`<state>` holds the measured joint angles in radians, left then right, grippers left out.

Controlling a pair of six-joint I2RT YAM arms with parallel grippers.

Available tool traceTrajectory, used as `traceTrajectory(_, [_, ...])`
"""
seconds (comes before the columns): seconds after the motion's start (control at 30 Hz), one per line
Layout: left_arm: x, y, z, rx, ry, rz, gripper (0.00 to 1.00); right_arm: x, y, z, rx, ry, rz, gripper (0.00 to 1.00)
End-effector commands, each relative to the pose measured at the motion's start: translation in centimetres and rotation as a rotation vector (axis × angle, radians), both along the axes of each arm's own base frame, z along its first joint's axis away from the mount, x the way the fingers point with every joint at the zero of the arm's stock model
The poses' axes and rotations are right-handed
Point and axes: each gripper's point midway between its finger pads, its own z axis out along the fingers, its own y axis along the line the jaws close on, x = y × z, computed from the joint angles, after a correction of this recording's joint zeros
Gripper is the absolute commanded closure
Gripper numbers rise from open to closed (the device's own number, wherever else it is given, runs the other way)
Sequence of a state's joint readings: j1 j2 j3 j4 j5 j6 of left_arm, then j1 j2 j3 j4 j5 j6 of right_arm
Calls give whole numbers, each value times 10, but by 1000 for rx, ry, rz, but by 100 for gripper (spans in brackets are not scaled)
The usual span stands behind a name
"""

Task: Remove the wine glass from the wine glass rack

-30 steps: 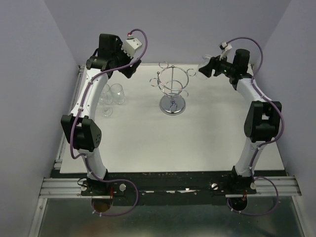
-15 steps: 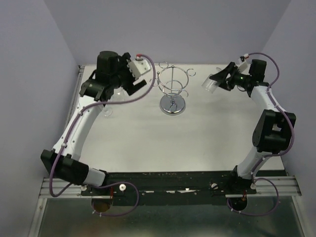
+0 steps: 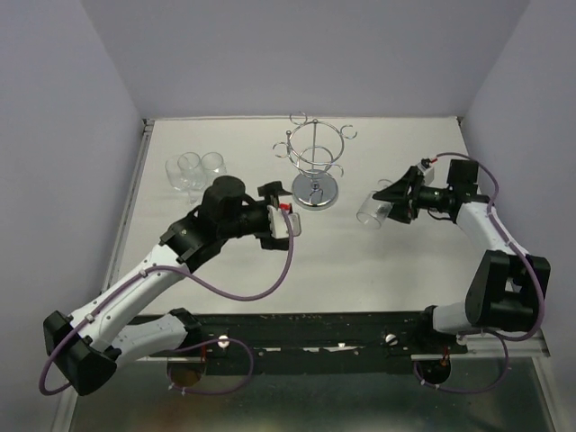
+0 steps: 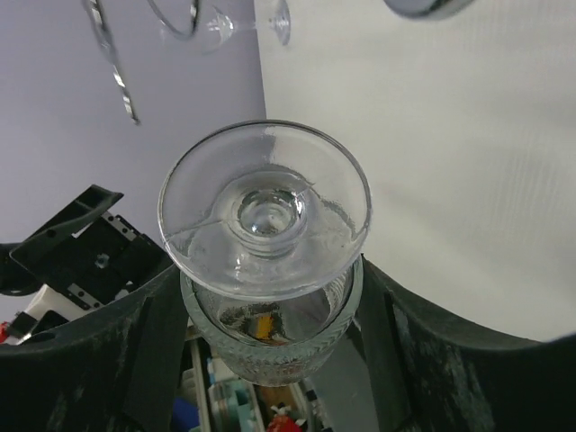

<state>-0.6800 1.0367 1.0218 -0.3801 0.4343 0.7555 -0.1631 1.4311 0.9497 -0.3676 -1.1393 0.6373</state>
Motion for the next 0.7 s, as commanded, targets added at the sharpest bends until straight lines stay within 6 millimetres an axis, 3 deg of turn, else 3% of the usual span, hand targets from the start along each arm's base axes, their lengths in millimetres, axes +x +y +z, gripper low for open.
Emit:
traceTrajectory(0.0, [-39, -49, 1, -184, 17, -111, 3, -45, 11, -29, 109, 187, 38, 99])
traceTrajectory(0.03, [-44, -59, -5, -193, 41, -118, 5, -51, 12, -34, 114, 213, 31, 99])
traceTrajectory(0.1, [-63, -80, -15, -178, 100, -203, 18, -64, 15, -47, 136, 273, 25, 99])
traceTrajectory(0.2, [-60, -106, -23, -173, 217, -161, 28, -81, 19, -57, 170, 352, 21, 99])
traceTrajectory(0.27, [-60, -121, -31, -176, 297, -143, 30, -91, 21, -65, 194, 394, 16, 99])
traceTrajectory(0.43, [-69, -155, -47, -225, 301, -184, 32, -98, 21, -80, 234, 441, -24, 99])
traceTrajectory(0.67, [-68, -186, -68, -209, 266, -176, 33, -89, 7, -89, 280, 506, -96, 99])
